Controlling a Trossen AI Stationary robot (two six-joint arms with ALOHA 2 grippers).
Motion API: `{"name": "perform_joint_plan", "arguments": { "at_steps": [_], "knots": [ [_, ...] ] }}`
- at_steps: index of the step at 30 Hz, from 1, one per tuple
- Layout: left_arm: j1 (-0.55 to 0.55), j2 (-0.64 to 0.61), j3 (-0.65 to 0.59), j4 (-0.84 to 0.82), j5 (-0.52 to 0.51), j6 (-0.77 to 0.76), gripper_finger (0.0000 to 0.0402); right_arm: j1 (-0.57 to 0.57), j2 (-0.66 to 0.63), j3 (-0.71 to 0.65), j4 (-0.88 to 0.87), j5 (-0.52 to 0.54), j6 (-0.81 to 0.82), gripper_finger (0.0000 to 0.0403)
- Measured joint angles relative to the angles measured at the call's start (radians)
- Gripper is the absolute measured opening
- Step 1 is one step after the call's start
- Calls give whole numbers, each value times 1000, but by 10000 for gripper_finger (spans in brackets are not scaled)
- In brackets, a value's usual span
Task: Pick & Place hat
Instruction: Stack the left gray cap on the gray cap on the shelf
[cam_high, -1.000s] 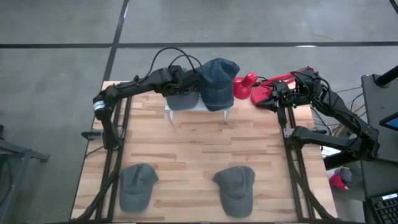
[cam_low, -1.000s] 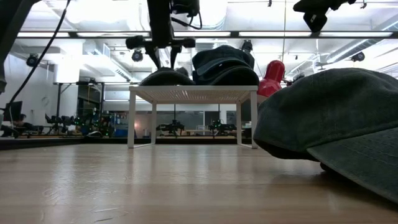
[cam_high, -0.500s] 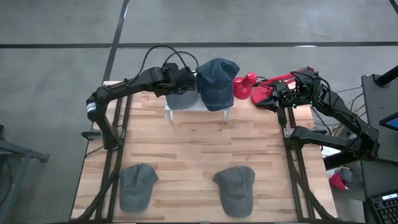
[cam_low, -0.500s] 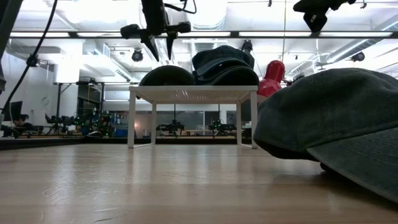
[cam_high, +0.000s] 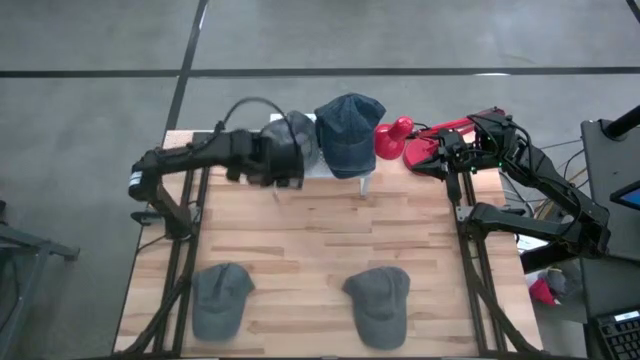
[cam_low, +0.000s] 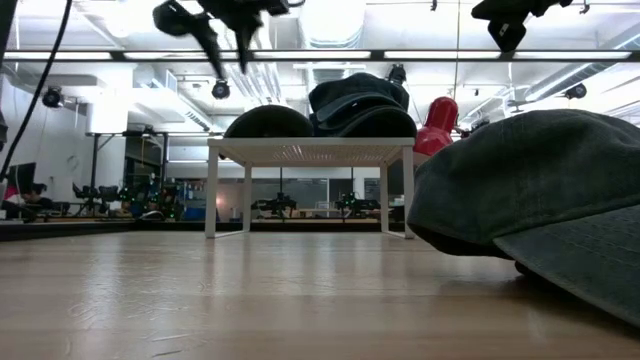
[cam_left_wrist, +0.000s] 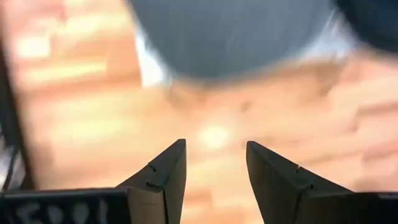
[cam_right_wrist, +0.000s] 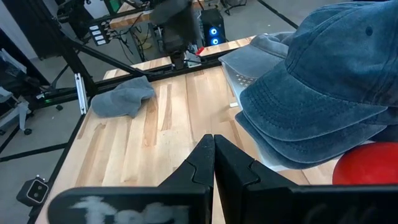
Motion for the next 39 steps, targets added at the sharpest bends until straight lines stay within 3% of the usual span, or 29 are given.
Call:
{"name": "perform_joint_plan", "arguments": {
  "at_steps": [9,17,20,25,39],
  "knots": [
    [-329,3,-72,-42,25,-417,159,0,0,0,0,0,-1,8],
    [-568,5,-251,-30,305,-791,159,0,0,0,0,0,-3,8],
    [-637,5,-313,8,356,-910,159,0,0,0,0,0,-3,8],
    [-708,6,-396,112,379,-965,159,0,0,0,0,0,-5,8],
    [-750,-2,-524,225,414,-989,159,0,-43,-34,-51,0,-102,8]
  ]
}}
